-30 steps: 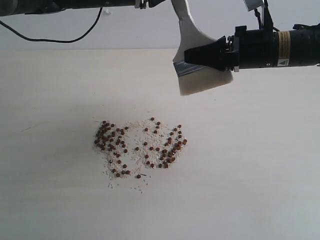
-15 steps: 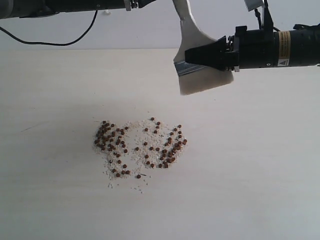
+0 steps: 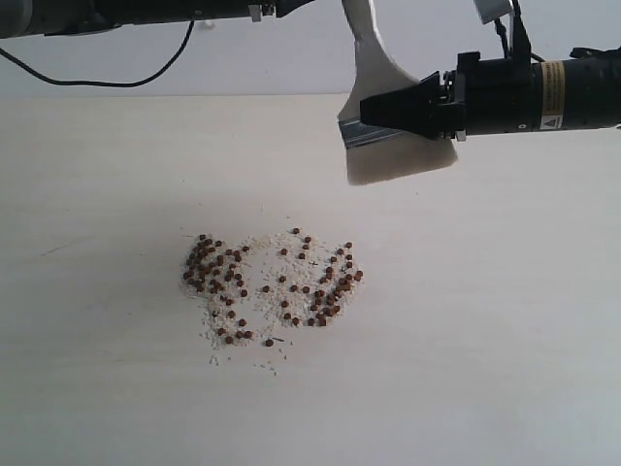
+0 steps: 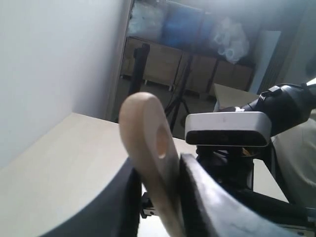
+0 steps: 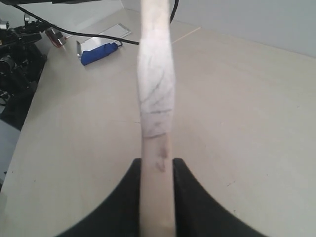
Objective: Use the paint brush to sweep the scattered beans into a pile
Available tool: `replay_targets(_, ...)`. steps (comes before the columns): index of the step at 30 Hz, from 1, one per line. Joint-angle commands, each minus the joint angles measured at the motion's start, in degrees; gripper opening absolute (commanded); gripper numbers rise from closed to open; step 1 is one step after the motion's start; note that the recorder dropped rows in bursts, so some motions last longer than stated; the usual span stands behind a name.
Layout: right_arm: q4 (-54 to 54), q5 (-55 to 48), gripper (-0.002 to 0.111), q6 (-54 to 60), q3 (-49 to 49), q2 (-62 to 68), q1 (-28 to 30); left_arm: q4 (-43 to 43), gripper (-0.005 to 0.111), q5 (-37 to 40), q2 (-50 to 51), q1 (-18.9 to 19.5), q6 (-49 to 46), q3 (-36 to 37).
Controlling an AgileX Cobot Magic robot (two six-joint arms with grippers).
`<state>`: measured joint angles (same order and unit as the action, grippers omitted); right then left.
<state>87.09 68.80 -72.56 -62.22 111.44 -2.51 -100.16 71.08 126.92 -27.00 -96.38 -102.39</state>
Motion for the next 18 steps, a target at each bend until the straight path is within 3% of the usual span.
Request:
replay_targets(1,-1.5,1.2,0.022,0.5,-0.7,-0.7,-0.2,0.2,0.000,-1.1,-0.3,-1.0,-1.1,-0.2)
replay_targets(6,-2.5,1.2,0.036,1.6,-0.7,-0.7,-0.2,0.2,0.000,-1.1,-0.3,-1.0,-0.8,-0.2)
replay_targets(18,-7.1,1.2,0.036,3.0,-0.7,-0.7,-0.2,0.2,0.000,-1.1,-0.3,-1.0,0.4,-0.2)
